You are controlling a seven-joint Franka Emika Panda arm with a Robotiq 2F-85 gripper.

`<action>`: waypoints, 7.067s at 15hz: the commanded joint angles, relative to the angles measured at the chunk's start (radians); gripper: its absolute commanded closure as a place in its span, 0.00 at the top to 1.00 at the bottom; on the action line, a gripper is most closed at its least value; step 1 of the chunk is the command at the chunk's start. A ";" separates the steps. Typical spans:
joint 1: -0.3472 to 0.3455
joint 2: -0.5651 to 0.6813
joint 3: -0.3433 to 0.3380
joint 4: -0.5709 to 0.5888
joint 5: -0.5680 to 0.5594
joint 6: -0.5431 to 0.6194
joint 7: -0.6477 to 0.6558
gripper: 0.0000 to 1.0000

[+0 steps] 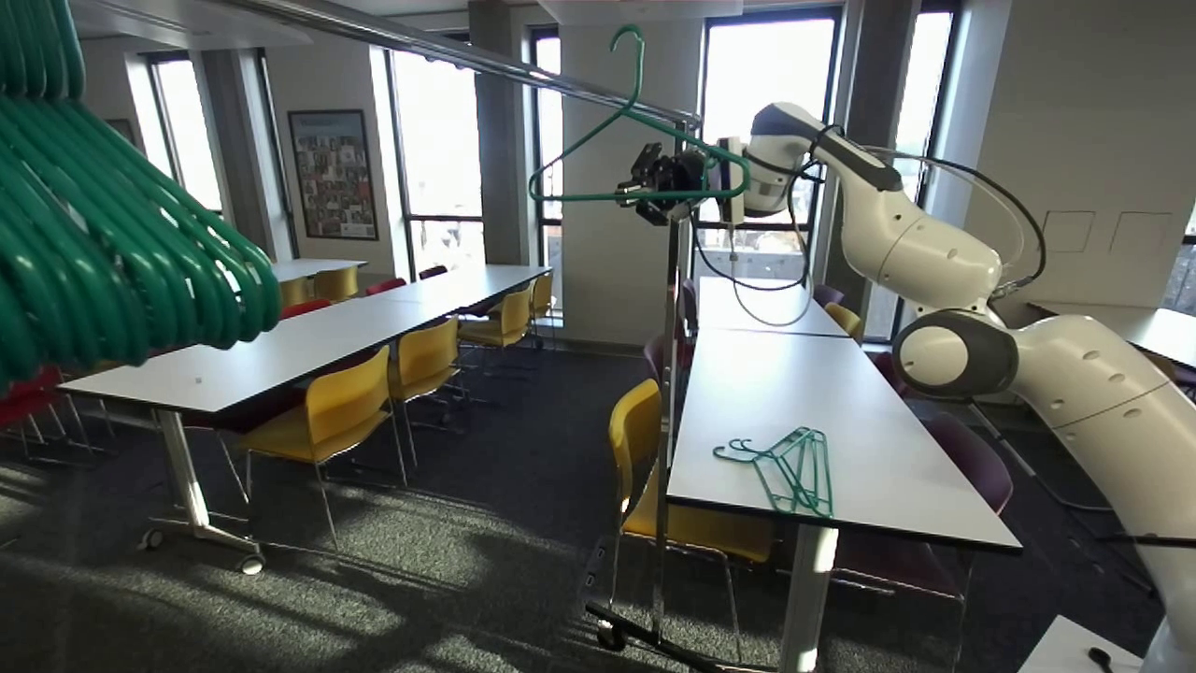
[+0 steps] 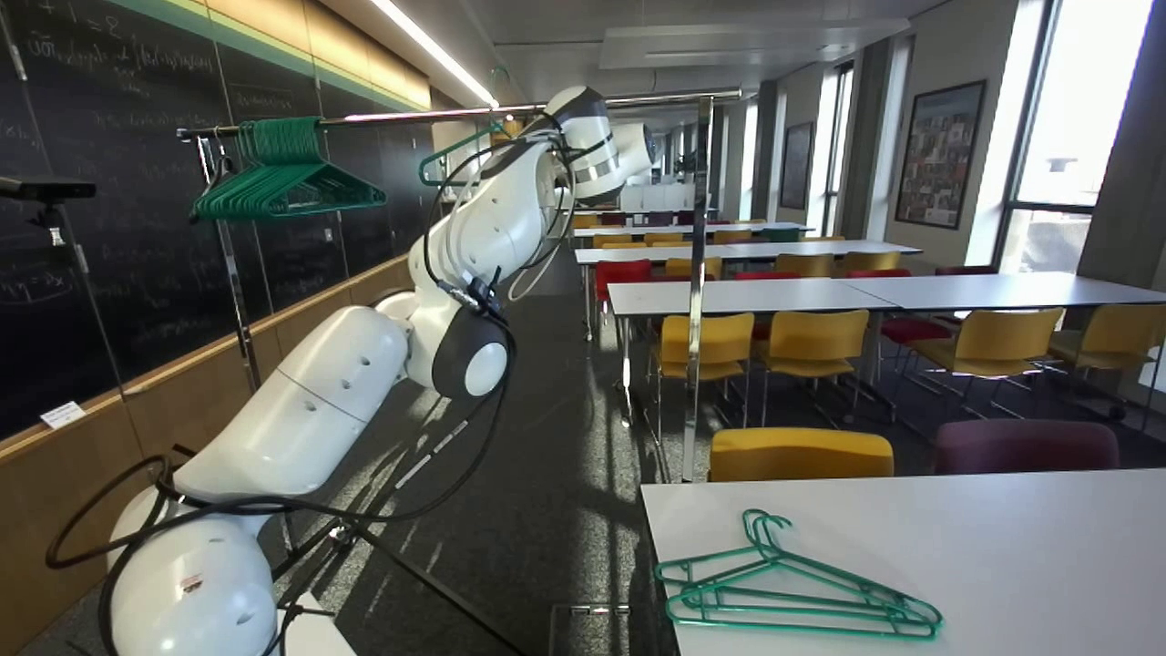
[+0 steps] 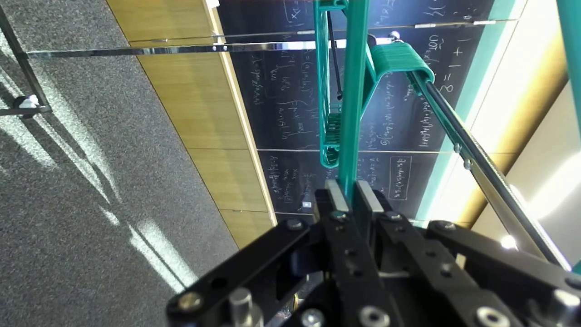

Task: Put one hanger from the table on the rail.

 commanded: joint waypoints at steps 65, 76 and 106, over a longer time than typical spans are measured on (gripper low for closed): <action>-0.054 0.007 0.099 -0.028 -0.121 0.172 -0.146 1.00; -0.077 0.032 0.061 -0.011 -0.156 0.128 -0.103 1.00; -0.101 -0.022 -0.063 -0.013 -0.808 -0.158 -0.164 1.00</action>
